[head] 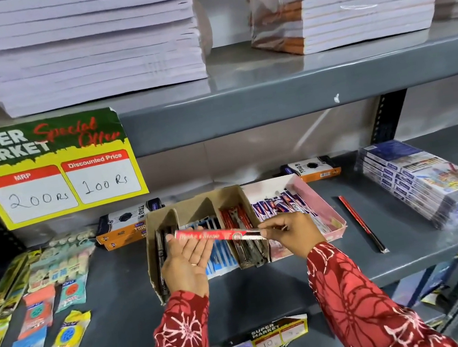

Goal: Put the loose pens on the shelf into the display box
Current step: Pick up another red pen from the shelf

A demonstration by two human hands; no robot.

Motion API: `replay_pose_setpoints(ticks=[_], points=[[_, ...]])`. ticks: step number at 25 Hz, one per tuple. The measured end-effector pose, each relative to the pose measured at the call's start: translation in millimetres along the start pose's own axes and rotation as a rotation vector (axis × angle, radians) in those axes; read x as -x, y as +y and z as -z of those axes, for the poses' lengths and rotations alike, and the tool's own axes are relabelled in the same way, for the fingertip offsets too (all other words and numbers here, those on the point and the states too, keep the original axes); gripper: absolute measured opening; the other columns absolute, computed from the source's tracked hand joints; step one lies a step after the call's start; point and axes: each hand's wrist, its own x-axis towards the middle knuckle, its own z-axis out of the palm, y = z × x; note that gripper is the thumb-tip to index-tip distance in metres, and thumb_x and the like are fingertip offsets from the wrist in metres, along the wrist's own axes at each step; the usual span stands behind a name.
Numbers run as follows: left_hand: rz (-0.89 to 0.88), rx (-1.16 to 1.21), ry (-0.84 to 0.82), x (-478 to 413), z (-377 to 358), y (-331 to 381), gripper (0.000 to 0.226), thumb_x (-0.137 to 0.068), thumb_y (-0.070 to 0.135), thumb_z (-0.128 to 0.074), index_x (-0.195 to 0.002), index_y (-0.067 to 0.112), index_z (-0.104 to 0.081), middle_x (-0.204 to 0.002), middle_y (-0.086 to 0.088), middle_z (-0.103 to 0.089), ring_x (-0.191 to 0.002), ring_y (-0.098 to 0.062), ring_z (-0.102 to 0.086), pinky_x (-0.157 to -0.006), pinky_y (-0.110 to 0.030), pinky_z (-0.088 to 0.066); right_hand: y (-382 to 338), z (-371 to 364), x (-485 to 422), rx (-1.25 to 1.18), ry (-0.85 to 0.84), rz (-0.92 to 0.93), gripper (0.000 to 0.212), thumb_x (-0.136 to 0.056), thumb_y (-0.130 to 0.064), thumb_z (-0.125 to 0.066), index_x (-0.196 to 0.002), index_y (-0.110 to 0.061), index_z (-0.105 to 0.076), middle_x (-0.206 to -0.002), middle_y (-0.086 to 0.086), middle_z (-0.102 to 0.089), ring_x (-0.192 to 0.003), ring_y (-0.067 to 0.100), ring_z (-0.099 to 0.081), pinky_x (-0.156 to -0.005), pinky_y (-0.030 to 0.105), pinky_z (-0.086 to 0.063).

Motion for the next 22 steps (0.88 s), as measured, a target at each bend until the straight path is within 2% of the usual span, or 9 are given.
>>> replay_pose_setpoints(ticks=[2,4,6,8,9,12,15,18,22], points=[[-0.031,-0.162,-0.087,3,4,-8,0.052,-0.087,0.053,-0.031,-0.094,0.011,-0.060,-0.096,-0.011,-0.065,-0.088,-0.020,-0.066,-0.078,-0.030,-0.055,-1,-2,-3,-0.095,0.133,-0.097,0.013,-0.078,-0.007,-0.071,-0.090,-0.009,-0.075,-0.086,0.013,-0.075,-0.076,0.021,-0.064,-0.080,0.028,-0.055],[-0.129,-0.480,-0.201,10,14,-24,0.054,-0.080,0.062,-0.030,-0.095,0.020,-0.062,-0.101,-0.009,-0.066,-0.096,-0.022,-0.064,-0.084,-0.031,-0.053,0,-8,-5,-0.073,0.223,-0.148,0.007,-0.076,-0.007,-0.071,-0.083,-0.007,-0.074,-0.078,0.011,-0.074,-0.070,0.021,-0.064,-0.082,0.039,-0.056],[-0.263,-0.967,-0.393,17,30,-42,0.066,-0.073,0.078,-0.024,-0.101,0.033,-0.063,-0.107,0.000,-0.066,-0.101,-0.015,-0.061,-0.092,-0.028,-0.045,-2,-14,-4,-0.013,0.248,-0.137,0.003,-0.074,-0.012,-0.072,-0.072,-0.010,-0.073,-0.069,0.008,-0.071,-0.065,0.022,-0.065,-0.078,0.038,-0.057],[-0.342,-1.399,-0.538,20,44,-51,0.087,-0.060,0.088,-0.016,-0.111,0.035,-0.061,-0.112,0.005,-0.065,-0.102,-0.012,-0.059,-0.093,-0.023,-0.040,-8,-16,-2,0.031,0.202,-0.130,0.018,-0.072,-0.028,-0.075,-0.066,-0.012,-0.070,-0.063,0.005,-0.067,-0.061,0.021,-0.061,-0.071,0.030,-0.054],[-0.355,-1.513,-0.583,21,48,-54,0.091,-0.059,0.089,-0.014,-0.114,0.033,-0.060,-0.115,0.005,-0.064,-0.104,-0.012,-0.058,-0.094,-0.023,-0.040,-10,-15,0,0.043,0.190,-0.140,0.029,-0.073,-0.038,-0.074,-0.065,-0.011,-0.069,-0.061,0.005,-0.065,-0.060,0.020,-0.058,-0.067,0.027,-0.050],[-0.445,-1.608,-0.709,22,53,-59,0.093,-0.063,0.086,-0.012,-0.116,0.028,-0.060,-0.124,0.006,-0.061,-0.114,-0.008,-0.053,-0.100,-0.017,-0.033,0,6,3,0.102,0.389,-0.239,0.043,-0.084,-0.043,-0.059,-0.070,-0.004,-0.066,-0.065,0.013,-0.064,-0.062,0.026,-0.053,-0.062,0.028,-0.038],[-0.493,-1.685,-0.833,22,52,-63,0.095,-0.061,0.087,-0.011,-0.118,0.028,-0.058,-0.132,0.012,-0.052,-0.124,-0.002,-0.041,-0.108,-0.021,-0.026,44,30,11,0.341,0.692,-0.380,0.025,-0.088,-0.021,-0.054,-0.093,0.000,-0.067,-0.098,0.024,-0.067,-0.088,0.039,-0.057,-0.074,0.041,-0.046],[-0.549,-1.760,-0.890,20,52,-66,0.091,-0.060,0.087,-0.017,-0.121,0.031,-0.054,-0.137,0.018,-0.042,-0.129,-0.001,-0.030,-0.111,-0.030,-0.024,74,36,25,0.513,0.702,-0.562,0.030,-0.091,-0.023,-0.047,-0.110,-0.004,-0.060,-0.122,0.020,-0.059,-0.109,0.041,-0.044,-0.088,0.045,-0.038],[-0.491,-1.852,-0.939,20,47,-64,0.094,-0.055,0.089,-0.015,-0.128,0.038,-0.045,-0.136,0.029,-0.024,-0.126,0.009,-0.013,-0.113,-0.026,-0.016,85,41,30,0.547,0.654,-0.653,0.029,-0.087,-0.019,-0.050,-0.112,-0.006,-0.057,-0.125,0.015,-0.058,-0.113,0.037,-0.040,-0.091,0.042,-0.033]])
